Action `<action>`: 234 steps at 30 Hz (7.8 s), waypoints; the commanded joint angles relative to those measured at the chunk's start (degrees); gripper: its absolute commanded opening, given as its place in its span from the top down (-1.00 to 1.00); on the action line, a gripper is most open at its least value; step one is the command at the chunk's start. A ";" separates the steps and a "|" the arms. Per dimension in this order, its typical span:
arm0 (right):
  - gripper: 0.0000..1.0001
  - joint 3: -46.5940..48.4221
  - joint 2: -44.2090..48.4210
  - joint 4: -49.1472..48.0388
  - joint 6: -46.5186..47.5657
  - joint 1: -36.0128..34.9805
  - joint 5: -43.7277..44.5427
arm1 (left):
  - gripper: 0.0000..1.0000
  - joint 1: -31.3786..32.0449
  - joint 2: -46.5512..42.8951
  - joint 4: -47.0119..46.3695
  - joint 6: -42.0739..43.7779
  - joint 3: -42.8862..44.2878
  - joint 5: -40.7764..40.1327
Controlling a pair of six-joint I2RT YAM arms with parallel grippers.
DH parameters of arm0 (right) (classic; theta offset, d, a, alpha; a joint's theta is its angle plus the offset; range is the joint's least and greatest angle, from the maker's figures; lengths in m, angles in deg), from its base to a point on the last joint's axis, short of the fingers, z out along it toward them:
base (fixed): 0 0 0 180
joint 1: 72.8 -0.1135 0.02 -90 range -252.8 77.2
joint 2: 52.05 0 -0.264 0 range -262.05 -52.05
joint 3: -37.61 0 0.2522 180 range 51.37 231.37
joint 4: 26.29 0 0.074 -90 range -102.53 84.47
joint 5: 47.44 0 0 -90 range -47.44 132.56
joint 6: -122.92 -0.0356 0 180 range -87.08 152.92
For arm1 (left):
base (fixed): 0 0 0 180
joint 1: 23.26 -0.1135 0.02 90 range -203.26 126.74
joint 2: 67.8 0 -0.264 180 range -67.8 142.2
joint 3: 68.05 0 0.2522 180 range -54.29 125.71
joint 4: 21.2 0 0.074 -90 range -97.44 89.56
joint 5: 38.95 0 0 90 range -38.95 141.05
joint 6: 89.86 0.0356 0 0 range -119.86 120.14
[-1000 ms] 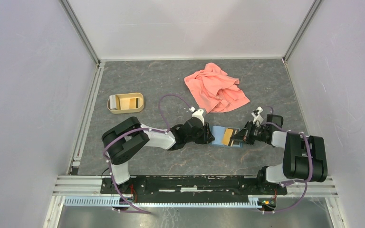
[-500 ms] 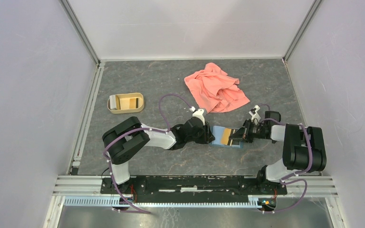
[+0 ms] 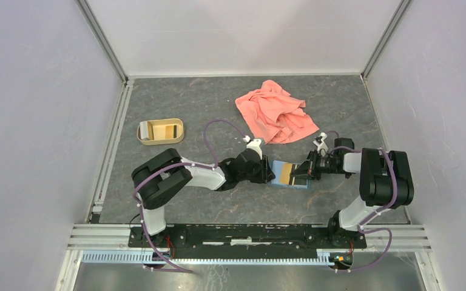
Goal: Put the credit cards into the card holder
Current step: Insert the credit card into the card holder.
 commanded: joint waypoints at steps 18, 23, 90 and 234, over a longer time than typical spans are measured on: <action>0.36 4.98 -0.69 5.57 8.21 -3.31 5.63 | 0.14 0.65 2.32 2.42 -0.30 -0.43 3.28; 0.27 5.33 0.68 6.81 9.75 -3.31 6.65 | 0.15 0.61 1.91 2.42 -0.20 -0.74 3.19; -0.65 11.54 11.99 19.62 44.42 -15.37 16.66 | 0.14 -1.45 -2.53 -8.48 -2.85 -6.76 7.19; 0.52 16.47 3.97 27.52 58.16 -10.51 14.83 | 0.36 -2.21 13.88 -27.72 -20.39 4.72 9.26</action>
